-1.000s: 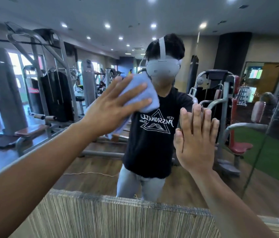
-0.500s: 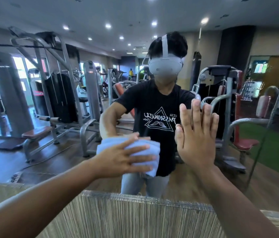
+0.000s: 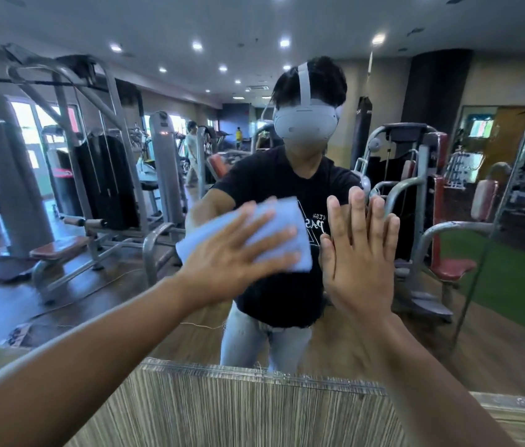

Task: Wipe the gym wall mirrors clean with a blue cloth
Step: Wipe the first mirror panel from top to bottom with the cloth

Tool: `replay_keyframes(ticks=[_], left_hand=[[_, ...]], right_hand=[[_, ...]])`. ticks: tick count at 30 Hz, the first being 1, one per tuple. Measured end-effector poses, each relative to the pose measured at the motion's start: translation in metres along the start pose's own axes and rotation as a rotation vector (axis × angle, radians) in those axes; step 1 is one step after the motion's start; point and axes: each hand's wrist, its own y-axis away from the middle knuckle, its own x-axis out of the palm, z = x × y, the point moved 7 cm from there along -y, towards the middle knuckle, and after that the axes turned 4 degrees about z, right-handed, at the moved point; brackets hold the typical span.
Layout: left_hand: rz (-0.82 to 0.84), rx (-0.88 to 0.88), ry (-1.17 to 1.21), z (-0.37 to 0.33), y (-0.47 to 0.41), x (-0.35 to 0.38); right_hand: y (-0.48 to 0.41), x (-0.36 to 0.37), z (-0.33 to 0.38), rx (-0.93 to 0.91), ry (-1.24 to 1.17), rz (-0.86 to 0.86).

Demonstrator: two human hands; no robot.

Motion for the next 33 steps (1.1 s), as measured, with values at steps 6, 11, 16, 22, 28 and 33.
replay_keyframes(ticks=[6, 11, 16, 22, 28, 33], left_hand=[[0.266, 0.281, -0.016, -0.022, 0.062, 0.021], [0.031, -0.054, -0.021, 0.074, 0.009, -0.028], [-0.141, -0.252, 0.000, 0.077, -0.019, -0.030], [0.130, 0.186, 0.058, -0.039, 0.057, 0.034], [0.142, 0.154, 0.096, 0.010, 0.044, 0.007], [-0.017, -0.153, 0.091, 0.087, -0.020, -0.036]], right_hand=[[0.001, 0.000, -0.001, 0.003, 0.020, 0.016], [0.001, 0.002, 0.001, 0.006, 0.013, 0.014], [0.001, 0.002, 0.000, -0.007, 0.030, 0.014], [0.000, 0.002, 0.000, 0.015, 0.050, 0.020], [0.000, 0.002, -0.002, 0.031, 0.071, 0.047], [0.000, 0.000, 0.001, 0.004, 0.082, 0.013]])
